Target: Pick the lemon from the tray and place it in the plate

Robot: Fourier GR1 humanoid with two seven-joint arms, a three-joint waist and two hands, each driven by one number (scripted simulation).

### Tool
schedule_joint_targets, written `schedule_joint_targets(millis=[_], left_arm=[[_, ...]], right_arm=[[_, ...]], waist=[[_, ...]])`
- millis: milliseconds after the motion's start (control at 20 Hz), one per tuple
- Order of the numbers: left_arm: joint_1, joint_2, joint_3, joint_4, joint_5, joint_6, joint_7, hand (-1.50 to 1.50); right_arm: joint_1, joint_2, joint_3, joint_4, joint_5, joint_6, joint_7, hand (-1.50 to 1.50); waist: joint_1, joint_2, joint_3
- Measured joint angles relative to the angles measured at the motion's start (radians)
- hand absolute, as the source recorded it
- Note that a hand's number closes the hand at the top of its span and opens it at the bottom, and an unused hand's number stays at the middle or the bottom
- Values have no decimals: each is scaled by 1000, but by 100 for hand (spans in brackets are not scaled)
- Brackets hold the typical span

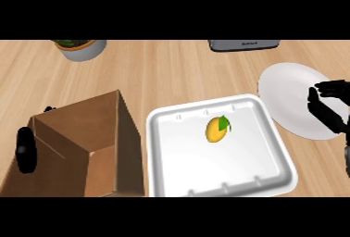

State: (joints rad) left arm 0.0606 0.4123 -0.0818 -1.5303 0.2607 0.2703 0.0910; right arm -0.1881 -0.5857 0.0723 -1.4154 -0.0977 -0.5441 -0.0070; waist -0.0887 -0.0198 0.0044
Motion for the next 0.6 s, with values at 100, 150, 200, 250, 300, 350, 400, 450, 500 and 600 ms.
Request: schedule_joint_targets(millis=[100,150,200,250,300,350,400,450,500,600], left_arm=[[-3,-14,-6,-14,23,-14,21,0],[-5,-25,-13,-20,27,-15,27,0],[-9,-33,-17,-24,35,-22,33,0],[-13,-39,-21,-27,40,-27,38,0],[-18,-43,-25,-26,41,-31,43,0],[-22,-45,-27,-29,46,-36,55,0],[-24,-46,-27,-31,51,-42,66,0],[-22,-50,-32,-38,51,-43,71,0],[-21,-54,-34,-41,50,-43,72,0],[-16,-56,-39,-58,50,-45,86,0]], right_arm=[[25,28,-26,-25,43,-122,0,-150],[42,48,-35,-45,59,-174,-8,-150],[62,67,-37,-70,75,-218,-13,-150],[85,91,-33,-99,91,-259,-21,-150],[103,102,-25,-131,110,-289,-17,-150],[131,113,-14,-165,130,-316,-16,-150],[159,120,4,-198,154,-339,-4,-150],[184,114,13,-226,177,-353,16,-150],[211,113,29,-253,200,-364,34,-150],[266,92,63,-297,243,-364,92,-150]], waist=[[-3,-3,4],[0,-4,6],[5,-4,7],[10,-4,9],[15,-4,10],[20,-4,10],[23,-4,10],[29,-4,11],[32,-4,11],[39,-3,9]])
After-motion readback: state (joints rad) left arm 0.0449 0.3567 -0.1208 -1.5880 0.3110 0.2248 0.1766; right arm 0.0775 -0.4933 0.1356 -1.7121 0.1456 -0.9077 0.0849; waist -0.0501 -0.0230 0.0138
